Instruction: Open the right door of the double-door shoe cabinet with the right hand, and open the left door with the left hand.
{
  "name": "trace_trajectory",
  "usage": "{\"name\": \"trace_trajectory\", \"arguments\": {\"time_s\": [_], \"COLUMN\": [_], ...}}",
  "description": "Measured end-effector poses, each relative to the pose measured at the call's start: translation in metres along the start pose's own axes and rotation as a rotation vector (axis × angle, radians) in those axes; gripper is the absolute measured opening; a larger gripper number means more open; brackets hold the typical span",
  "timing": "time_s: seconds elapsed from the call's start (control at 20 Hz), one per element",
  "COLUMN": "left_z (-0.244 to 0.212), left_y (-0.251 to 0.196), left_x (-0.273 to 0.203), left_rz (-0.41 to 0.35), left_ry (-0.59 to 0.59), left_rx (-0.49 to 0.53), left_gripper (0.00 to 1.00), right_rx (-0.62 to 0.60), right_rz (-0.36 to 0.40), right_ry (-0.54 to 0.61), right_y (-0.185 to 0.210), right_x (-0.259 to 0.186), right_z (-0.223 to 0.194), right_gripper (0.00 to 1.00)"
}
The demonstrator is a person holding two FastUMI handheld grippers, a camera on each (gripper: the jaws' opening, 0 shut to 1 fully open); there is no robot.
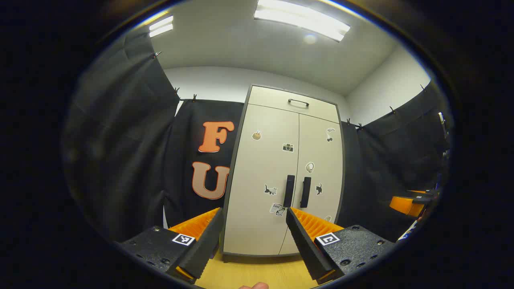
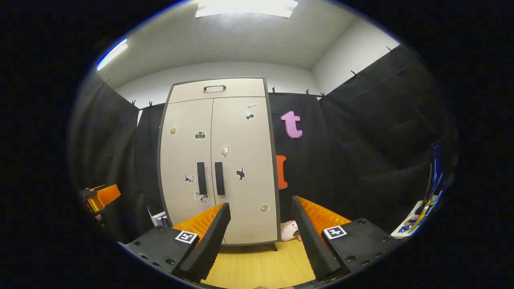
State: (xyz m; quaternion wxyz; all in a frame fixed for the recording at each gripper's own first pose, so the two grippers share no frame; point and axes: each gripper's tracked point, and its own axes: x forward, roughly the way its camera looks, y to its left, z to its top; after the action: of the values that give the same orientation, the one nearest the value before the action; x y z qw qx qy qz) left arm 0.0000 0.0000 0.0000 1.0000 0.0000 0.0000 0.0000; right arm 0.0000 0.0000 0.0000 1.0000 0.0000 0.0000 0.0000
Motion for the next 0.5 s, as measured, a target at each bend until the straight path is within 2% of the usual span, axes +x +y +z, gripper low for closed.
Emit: {"name": "trace_trajectory", "arguments": {"time_s": [0.05,0.1,0.15,0.2,0.5], "left_z": [0.003,0.006,0.006,0.006,-0.005], "left_y": [0.003,0.005,0.004,0.004,0.008], "left_x": [-0.002,-0.003,-0.005,-0.007,-0.008], "left_rz": [0.007,0.011,0.013,0.013,0.02], "left_ry": [-0.014,-0.027,-0.034,-0.032,-0.002], "left_rx": [0.001,-0.001,-0.004,-0.003,-0.002], "left_gripper": [0.92,0.92,0.97,0.94,0.94], "right_rx": [0.002,0.0,-0.004,-0.008,-0.014], "right_rz": [0.006,0.009,0.01,0.01,0.007], "right_ry": [0.0,0.003,0.009,0.016,0.022], "right_y": [0.002,0.004,0.004,0.004,0.004], "right_x": [0.0,0.0,0.0,-0.001,-0.004], "right_z": [-0.002,-0.003,-0.006,-0.008,-0.012], "right_gripper": [0.98,0.98,0.98,0.98,0.98]}}
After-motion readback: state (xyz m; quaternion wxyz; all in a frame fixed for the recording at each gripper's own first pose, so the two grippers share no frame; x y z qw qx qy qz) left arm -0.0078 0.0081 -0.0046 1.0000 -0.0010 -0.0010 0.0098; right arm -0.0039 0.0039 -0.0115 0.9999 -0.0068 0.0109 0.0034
